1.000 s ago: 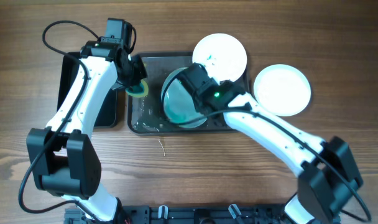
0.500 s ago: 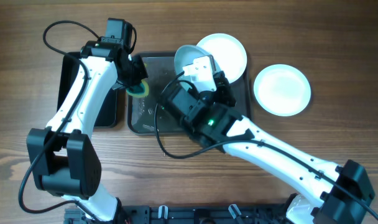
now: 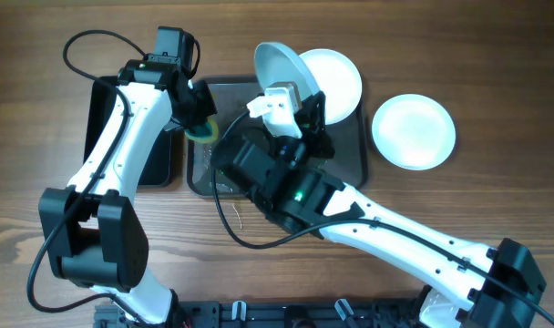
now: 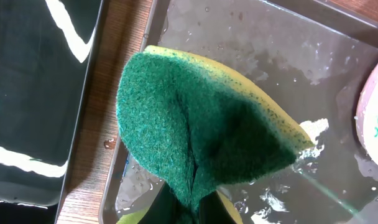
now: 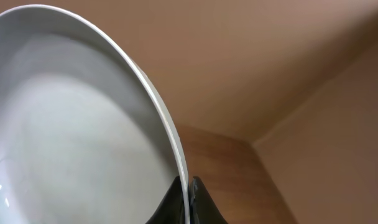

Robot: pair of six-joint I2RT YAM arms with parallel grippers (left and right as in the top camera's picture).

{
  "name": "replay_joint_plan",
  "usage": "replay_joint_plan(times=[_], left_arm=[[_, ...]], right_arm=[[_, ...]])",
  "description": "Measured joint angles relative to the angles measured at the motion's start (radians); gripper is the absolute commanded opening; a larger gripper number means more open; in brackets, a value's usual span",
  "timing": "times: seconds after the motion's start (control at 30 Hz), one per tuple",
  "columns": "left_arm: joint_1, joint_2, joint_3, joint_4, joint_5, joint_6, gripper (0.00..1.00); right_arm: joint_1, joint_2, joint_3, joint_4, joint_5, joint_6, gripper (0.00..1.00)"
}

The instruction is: Clean dirty plates on tray and stack at the side

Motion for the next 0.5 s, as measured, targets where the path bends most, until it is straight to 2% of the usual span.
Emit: replay_joint_plan(times=[0.13,0.33,0.5], left_arm=[[0.0,0.0,0.0,0.0,0.0,0.0,0.04],[0.0,0.0,0.0,0.001,0.0,0.0,0.04],[0.0,0.0,0.0,0.001,0.0,0.0,0.04]], right_arm=[[-0.044,0.0,0.0,-0.074,-0.224,0.043,0.04],[-0.179,0.02,0.0,-0.147,-0.624,0.266,0.04],[-0.26,0.135,0.0,-0.14,-0.961,0.446,0.04]])
